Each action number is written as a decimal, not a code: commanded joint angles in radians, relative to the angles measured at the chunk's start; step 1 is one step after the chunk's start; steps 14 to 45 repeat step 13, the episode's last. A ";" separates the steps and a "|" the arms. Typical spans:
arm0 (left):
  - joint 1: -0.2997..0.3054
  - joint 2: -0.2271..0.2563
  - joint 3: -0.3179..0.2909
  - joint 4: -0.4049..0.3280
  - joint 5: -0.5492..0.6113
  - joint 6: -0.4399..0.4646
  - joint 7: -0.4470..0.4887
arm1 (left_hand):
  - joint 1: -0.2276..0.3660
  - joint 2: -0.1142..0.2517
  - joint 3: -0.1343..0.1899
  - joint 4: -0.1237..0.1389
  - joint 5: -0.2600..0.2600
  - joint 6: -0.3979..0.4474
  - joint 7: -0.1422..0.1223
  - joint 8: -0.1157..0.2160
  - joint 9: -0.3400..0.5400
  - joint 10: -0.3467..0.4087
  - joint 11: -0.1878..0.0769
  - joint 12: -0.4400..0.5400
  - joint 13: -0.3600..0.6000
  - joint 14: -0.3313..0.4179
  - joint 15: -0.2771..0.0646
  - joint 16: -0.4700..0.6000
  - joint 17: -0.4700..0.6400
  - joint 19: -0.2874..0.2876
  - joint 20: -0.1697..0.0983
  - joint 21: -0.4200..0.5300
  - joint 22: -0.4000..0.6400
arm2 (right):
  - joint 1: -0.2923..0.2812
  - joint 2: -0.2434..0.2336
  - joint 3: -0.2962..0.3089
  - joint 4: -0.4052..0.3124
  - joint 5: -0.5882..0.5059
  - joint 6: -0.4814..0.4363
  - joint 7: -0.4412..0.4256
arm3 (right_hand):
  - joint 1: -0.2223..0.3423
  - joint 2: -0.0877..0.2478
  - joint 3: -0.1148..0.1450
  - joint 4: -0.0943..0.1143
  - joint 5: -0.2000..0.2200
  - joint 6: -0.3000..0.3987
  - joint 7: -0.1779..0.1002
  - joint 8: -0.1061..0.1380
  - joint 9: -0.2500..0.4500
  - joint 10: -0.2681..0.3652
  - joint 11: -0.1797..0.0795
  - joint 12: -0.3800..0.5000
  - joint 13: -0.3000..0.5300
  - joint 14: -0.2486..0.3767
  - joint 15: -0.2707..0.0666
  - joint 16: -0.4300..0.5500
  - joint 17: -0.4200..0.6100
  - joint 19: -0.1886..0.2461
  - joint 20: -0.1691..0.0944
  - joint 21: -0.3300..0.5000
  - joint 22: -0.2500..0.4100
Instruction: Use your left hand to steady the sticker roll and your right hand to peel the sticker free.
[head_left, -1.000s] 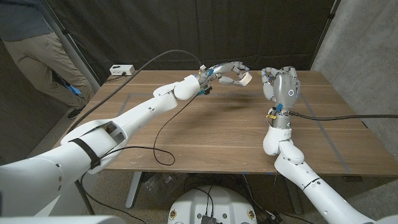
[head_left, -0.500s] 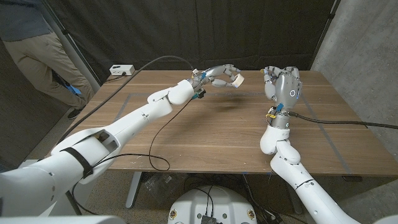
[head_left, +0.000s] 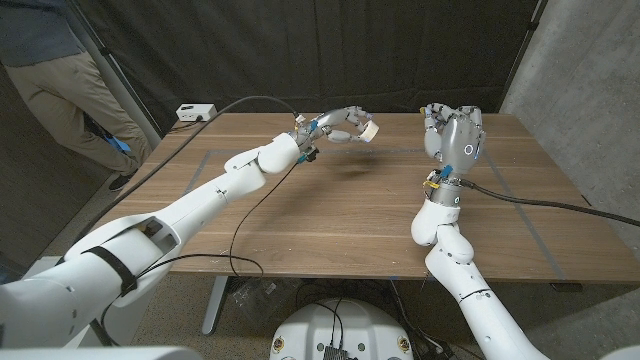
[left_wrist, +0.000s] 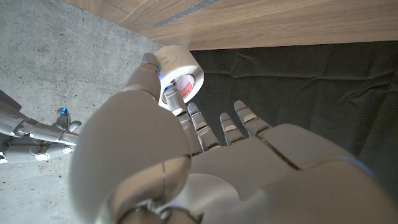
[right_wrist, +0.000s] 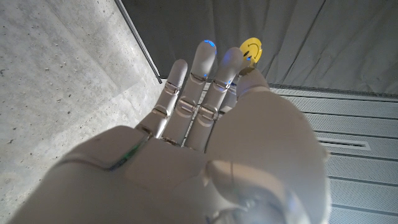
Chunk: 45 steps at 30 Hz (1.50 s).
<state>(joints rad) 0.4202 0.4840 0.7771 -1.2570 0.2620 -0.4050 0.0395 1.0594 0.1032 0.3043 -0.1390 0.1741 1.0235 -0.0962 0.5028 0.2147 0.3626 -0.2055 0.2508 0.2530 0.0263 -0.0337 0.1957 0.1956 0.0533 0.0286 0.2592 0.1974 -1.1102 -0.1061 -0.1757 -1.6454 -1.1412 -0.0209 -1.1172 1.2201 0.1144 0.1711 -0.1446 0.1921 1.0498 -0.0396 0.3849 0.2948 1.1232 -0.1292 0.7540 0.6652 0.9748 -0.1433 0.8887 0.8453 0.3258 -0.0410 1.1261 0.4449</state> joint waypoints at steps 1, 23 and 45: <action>0.035 0.049 -0.031 0.009 -0.030 -0.065 -0.009 | -0.006 0.007 0.018 0.012 0.005 0.052 0.016 0.086 0.043 0.001 0.001 0.000 0.005 0.005 -0.061 0.002 0.000 -0.001 -0.004 0.005 0.003 | -0.034 0.144 0.043 -0.008 -0.146 0.011 0.000 | -0.001 -0.004 0.007 -0.001 -0.001 0.003 -0.007 0.001 0.018 0.008 0.001 -0.002 0.001 0.009 -0.087 -0.003 0.002 -0.004 -0.023 0.012 -0.002; 0.067 0.081 -0.066 0.006 -0.049 -0.076 -0.010 | -0.007 0.007 0.019 0.012 0.005 0.051 0.015 0.085 0.042 0.002 0.004 0.001 0.005 0.005 -0.061 0.002 0.000 0.000 -0.004 0.005 0.003 | -0.039 0.229 0.064 -0.005 -0.246 0.052 0.000 | -0.002 -0.004 0.007 0.000 -0.002 0.002 -0.008 0.000 0.020 0.008 -0.001 -0.005 0.001 0.012 -0.088 -0.008 0.001 -0.009 -0.025 0.024 -0.007; 0.067 0.081 -0.066 0.006 -0.049 -0.076 -0.010 | -0.007 0.007 0.019 0.012 0.005 0.051 0.015 0.085 0.042 0.002 0.004 0.001 0.005 0.005 -0.061 0.002 0.000 0.000 -0.004 0.005 0.003 | -0.039 0.229 0.064 -0.005 -0.246 0.052 0.000 | -0.002 -0.004 0.007 0.000 -0.002 0.002 -0.008 0.000 0.020 0.008 -0.001 -0.005 0.001 0.012 -0.088 -0.008 0.001 -0.009 -0.025 0.024 -0.007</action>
